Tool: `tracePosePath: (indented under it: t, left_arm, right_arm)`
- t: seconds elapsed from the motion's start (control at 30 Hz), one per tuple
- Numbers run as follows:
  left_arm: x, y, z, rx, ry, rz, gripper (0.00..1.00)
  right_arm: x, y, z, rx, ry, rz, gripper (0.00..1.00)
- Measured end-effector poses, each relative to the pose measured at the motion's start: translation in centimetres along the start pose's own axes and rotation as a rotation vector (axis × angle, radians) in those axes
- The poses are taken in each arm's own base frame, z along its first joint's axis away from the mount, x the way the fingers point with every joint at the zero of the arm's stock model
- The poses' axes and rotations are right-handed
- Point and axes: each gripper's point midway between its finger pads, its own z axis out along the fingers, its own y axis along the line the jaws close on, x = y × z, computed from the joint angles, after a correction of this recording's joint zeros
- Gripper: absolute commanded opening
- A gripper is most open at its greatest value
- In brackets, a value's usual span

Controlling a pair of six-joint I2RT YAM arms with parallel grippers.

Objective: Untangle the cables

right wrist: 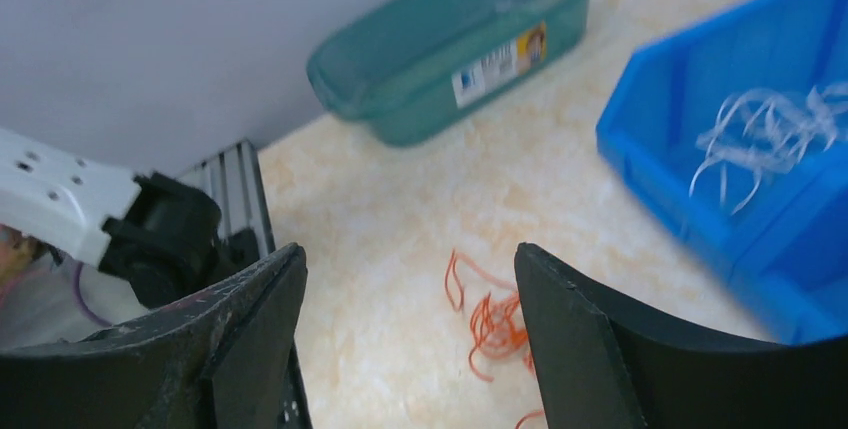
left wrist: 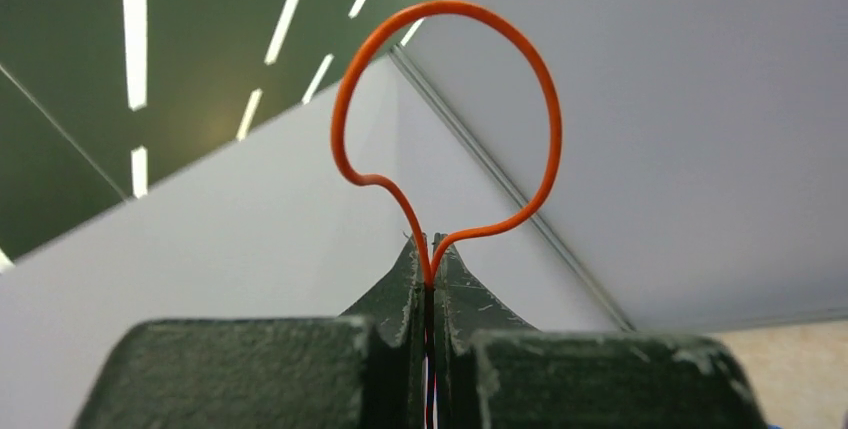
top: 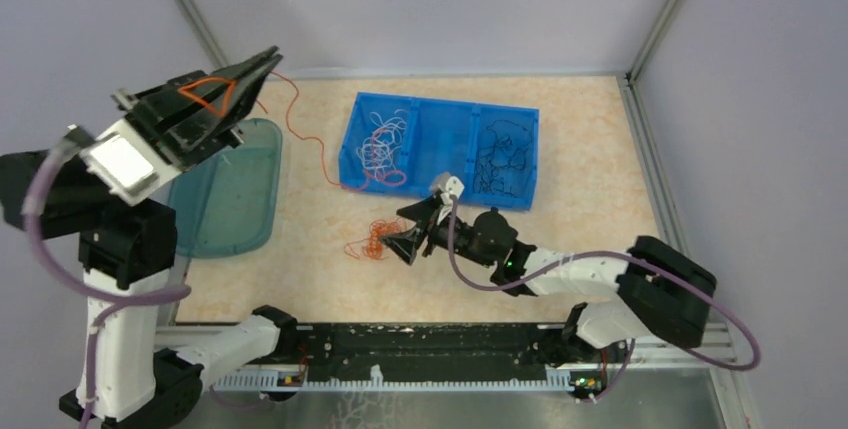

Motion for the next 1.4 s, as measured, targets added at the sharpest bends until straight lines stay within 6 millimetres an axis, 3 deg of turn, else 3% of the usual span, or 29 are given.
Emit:
tracePosePath:
  t: [0.13,0.27,0.4,0.57,0.9,1.13,1.4]
  left_arm:
    - [5.7,-2.7,-0.8,0.038,0.103,-0.124,0.00]
    - [11.3,-5.5,-1.9,0.066,0.206,-0.262,0.00]
    - [16.8,-8.2,-2.7,0.089,0.307,-0.395,0.00]
    - [22.4,-9.7,-2.5,0.100,0.387,-0.488,0.00]
    - [33.8,-13.0,-2.1,0.109,0.510,-0.602,0.00]
    - [42.0,-16.6,-1.6,0.132,0.607,-0.656,0.00]
    - [48.4,-18.6,0.5,0.144,0.644,-0.624,0.00]
  right_arm:
    - [-6.7,1.2,-0.8,0.008,-0.145,-0.087,0.81]
    - [-9.6,0.9,-2.5,0.063,-0.204,-0.146,0.81]
    - [-10.3,-1.0,-3.9,0.188,-0.203,-0.167,0.81]
    - [-11.4,-4.1,-7.1,0.361,-0.251,-0.155,0.82]
    - [-13.2,-7.9,-13.0,0.621,-0.347,-0.154,0.83]
    - [-13.2,-9.1,-14.6,0.713,-0.353,-0.161,0.83]
    - [-13.4,-9.7,-15.9,0.758,-0.363,-0.183,0.84]
